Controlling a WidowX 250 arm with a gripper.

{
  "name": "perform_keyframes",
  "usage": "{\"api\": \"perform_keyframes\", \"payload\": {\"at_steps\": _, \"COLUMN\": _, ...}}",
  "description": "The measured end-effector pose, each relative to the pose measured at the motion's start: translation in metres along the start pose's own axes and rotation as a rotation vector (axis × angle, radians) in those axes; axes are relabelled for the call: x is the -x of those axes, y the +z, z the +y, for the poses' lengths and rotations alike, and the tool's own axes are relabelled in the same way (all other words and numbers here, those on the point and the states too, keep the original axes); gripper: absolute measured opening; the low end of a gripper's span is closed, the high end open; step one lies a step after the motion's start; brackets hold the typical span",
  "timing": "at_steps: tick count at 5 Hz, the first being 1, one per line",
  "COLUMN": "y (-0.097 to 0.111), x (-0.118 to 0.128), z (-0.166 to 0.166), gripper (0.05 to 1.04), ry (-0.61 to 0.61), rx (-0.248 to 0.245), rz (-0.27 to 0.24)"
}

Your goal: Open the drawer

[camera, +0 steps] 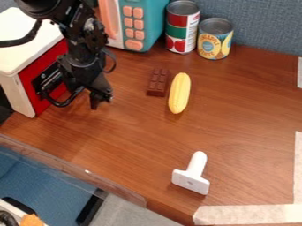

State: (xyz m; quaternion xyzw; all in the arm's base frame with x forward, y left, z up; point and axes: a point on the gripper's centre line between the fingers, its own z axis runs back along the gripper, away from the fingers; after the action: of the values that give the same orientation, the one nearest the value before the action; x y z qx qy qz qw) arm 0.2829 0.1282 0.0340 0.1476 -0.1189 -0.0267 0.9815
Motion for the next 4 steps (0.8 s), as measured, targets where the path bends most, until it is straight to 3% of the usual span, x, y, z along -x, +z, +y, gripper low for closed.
{"api": "perform_keyframes", "payload": {"at_steps": 1, "y": 0.008, "x": 0.0, "z": 0.001, "gripper": 0.37, "ry": 0.009, "rx": 0.013, "rz": -0.005}}
{"api": "perform_keyframes", "payload": {"at_steps": 2, "y": 0.017, "x": 0.003, "z": -0.005, "gripper": 0.158, "ry": 0.022, "rx": 0.021, "rz": -0.005}}
{"api": "perform_keyframes", "payload": {"at_steps": 3, "y": 0.026, "x": 0.004, "z": -0.013, "gripper": 0.087, "ry": 0.034, "rx": 0.052, "rz": -0.004}}
{"api": "perform_keyframes", "payload": {"at_steps": 4, "y": 0.031, "x": 0.005, "z": -0.025, "gripper": 0.086, "ry": 0.03, "rx": 0.09, "rz": 0.018}}
